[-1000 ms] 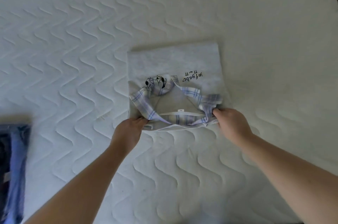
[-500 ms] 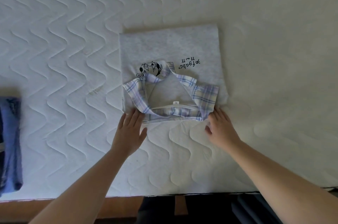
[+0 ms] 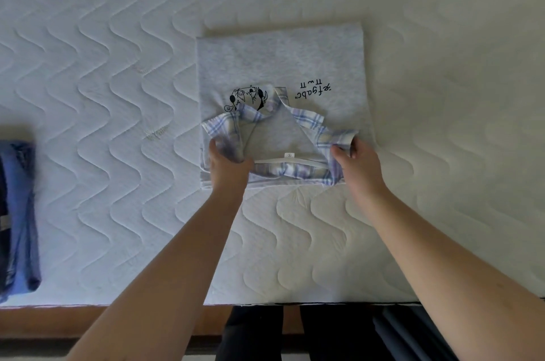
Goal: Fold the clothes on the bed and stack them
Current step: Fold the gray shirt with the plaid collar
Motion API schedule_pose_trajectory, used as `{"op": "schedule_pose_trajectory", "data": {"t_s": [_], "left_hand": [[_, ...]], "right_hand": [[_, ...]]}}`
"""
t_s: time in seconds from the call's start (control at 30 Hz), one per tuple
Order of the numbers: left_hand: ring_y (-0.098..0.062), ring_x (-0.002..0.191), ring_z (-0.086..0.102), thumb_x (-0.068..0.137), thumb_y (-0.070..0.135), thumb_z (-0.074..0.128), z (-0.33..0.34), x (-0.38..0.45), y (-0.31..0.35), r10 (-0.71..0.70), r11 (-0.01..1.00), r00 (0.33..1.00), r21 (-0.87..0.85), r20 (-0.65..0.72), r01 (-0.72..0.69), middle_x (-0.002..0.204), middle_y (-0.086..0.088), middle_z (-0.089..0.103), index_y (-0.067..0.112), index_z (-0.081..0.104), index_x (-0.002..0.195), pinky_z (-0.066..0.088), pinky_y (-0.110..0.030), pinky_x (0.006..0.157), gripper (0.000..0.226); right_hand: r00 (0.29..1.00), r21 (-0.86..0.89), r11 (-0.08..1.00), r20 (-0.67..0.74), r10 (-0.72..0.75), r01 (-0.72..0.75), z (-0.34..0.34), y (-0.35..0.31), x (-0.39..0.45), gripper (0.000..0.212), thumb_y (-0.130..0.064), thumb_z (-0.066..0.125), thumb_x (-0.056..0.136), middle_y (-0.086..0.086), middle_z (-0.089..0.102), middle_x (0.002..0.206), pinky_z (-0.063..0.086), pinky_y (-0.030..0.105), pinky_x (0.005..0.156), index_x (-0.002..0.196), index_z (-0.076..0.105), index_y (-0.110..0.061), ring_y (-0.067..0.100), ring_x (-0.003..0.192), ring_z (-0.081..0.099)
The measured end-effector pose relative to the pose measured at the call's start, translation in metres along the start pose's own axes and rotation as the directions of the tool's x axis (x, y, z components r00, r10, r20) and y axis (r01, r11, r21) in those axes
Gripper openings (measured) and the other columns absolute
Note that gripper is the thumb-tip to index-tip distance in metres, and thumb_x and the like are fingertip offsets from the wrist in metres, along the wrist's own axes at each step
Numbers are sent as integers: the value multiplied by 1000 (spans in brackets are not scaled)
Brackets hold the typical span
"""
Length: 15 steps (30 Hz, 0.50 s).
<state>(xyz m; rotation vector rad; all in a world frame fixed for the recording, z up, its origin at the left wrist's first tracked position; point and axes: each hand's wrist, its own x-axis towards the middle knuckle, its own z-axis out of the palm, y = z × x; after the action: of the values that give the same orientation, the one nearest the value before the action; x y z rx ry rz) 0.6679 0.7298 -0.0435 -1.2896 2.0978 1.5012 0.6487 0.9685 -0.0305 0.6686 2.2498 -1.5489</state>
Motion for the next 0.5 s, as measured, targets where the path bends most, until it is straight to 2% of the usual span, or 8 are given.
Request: {"op": "schedule_pose_trajectory", "data": {"t_s": [0.07,0.13,0.17,0.27,0.3,0.37,0.43,0.5], "left_hand": [[-25,118,53,79,-5,58,4,2,-1,62,994,998,86,31,-64,139,-1,45,30,24,151,52,-30,69,87],[-25,121,49,77,-10,46,4,0,-1,170,953,984,243,57,-179,142,-1,42,33,23,151,49,-31,73,88],[-25,123,47,78,-12,44,3,-2,-2,253,908,963,321,97,-271,144,-1,41,33,22,151,49,-33,79,89],[-25,122,47,83,-7,48,-4,-6,-12,489,674,818,464,303,-575,139,0,47,34,23,151,42,-47,103,83],[-25,121,47,84,-3,50,-7,-5,-17,523,591,766,489,374,-642,137,1,49,33,22,152,38,-47,105,82],[-26,121,48,85,5,57,-13,-2,-24,530,505,707,495,468,-707,136,0,50,30,18,154,35,-44,105,83],[-26,122,49,83,16,67,-16,3,-28,511,532,703,460,494,-710,135,-2,52,28,15,155,36,-44,104,90],[-24,123,49,79,32,77,-16,8,-23,463,627,757,433,461,-647,133,-4,56,26,18,154,36,-46,105,96]], "right_hand": [[999,28,999,41,35,-37,5,-4,4,10,-10,58,93,8,58,70,38,14,45,85,63,-11,5,51,52],[992,53,996,110,62,-68,7,-7,4,18,-12,55,95,19,58,69,39,17,46,87,63,3,17,57,53],[988,36,998,151,42,-48,7,-7,3,23,-15,55,95,20,59,67,40,15,47,84,63,4,16,57,53],[954,-80,993,293,-63,90,7,-10,3,15,-23,59,94,-8,59,58,41,11,59,83,67,-18,0,55,51],[932,-133,982,354,-81,136,7,-11,3,6,-24,61,93,-17,63,68,43,15,67,93,67,-23,-4,66,56],[905,-252,938,409,-118,236,9,-8,6,27,-25,65,92,-16,64,102,42,19,81,118,61,-19,2,95,59],[897,-372,872,415,-150,318,13,-8,8,30,-26,64,93,-6,64,108,40,23,78,119,62,-11,11,99,59],[897,-433,824,401,-187,365,18,-9,9,25,-25,61,95,8,69,97,37,30,70,103,66,-3,23,90,61]]}}
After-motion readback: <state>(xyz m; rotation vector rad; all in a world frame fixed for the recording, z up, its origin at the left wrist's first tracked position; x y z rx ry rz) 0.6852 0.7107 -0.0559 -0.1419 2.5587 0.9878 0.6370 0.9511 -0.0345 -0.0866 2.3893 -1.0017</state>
